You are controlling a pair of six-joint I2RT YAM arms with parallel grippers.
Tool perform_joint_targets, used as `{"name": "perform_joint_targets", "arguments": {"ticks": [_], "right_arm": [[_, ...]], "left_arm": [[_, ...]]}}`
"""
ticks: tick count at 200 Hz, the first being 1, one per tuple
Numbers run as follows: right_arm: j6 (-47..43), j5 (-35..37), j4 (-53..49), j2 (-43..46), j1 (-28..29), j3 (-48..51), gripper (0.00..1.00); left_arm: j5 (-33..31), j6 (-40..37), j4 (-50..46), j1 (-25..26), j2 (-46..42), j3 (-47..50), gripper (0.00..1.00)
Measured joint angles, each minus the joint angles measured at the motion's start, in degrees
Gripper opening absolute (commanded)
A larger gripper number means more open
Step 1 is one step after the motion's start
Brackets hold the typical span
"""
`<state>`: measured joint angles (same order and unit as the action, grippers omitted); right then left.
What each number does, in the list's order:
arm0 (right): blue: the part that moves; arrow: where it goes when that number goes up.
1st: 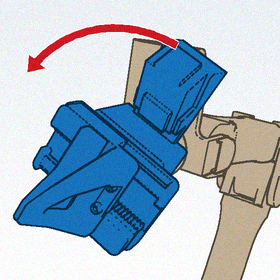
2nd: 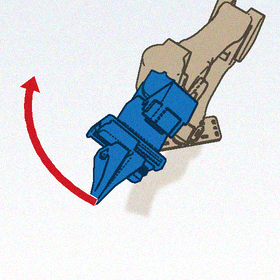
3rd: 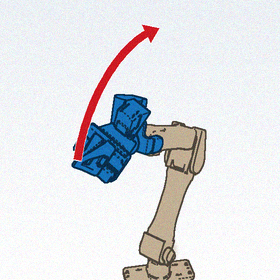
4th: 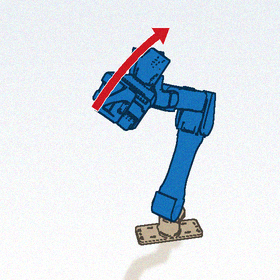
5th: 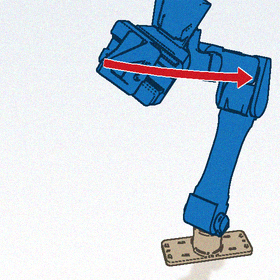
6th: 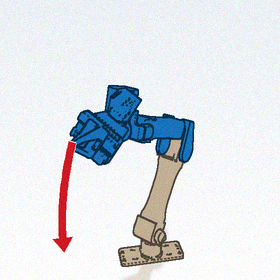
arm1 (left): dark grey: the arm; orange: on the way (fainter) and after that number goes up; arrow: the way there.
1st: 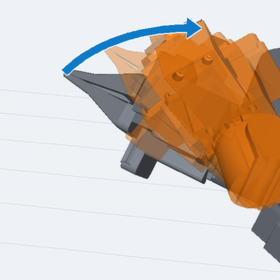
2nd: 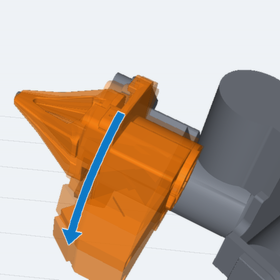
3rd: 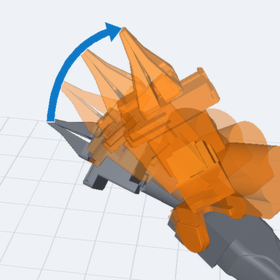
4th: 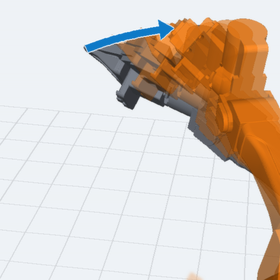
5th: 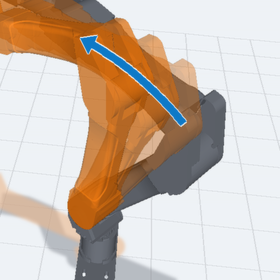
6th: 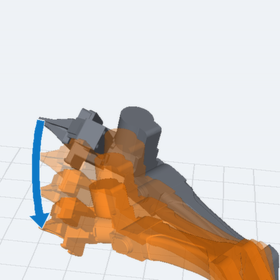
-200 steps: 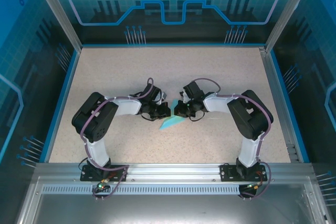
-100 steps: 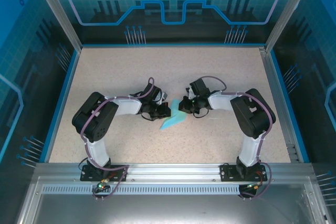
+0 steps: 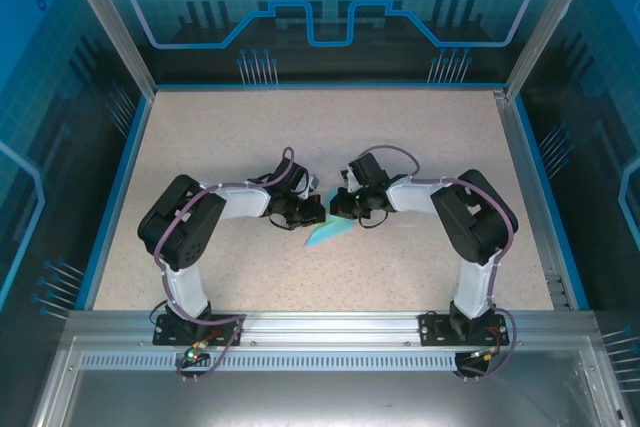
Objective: Fold a paper plane with a square sheet of paper (pick it up from the middle)
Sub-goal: Fourth fold the wing at the center of the table.
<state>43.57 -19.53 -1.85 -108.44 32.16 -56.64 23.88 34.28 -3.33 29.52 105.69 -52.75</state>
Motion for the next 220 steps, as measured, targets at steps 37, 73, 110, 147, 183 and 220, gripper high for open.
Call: {"name": "perform_joint_targets", "arguments": {"ticks": [37,73,110,147,183,220], "right_arm": [[-0.24,-3.98,0.55,-1.07,-3.26,-0.04,0.07],[-0.42,-4.85,0.39,-1.42,-8.83,-0.52,0.06],[-1.55,0.17,-1.97,-2.27,-14.75,-4.26,0.05],[-2.32,4.15,-3.65,2.12,-13.51,-4.02,0.07],[-0.42,3.89,-1.46,9.99,-5.79,0.92,0.07],[4.66,0.39,3.89,9.01,0.11,5.51,0.07]], "left_arm": [[0.0,-0.02,0.0,0.0,0.0,0.0,0.0],[0.0,-0.26,0.07,0.0,0.0,0.0,0.0],[0.0,-0.35,0.09,0.0,0.0,0.0,0.0],[0.04,-0.31,0.13,0.0,0.0,0.0,0.0],[0.04,-0.17,0.15,0.0,0.0,0.0,0.0],[0.04,-0.13,0.2,0.0,0.0,0.02,0.0]]}}
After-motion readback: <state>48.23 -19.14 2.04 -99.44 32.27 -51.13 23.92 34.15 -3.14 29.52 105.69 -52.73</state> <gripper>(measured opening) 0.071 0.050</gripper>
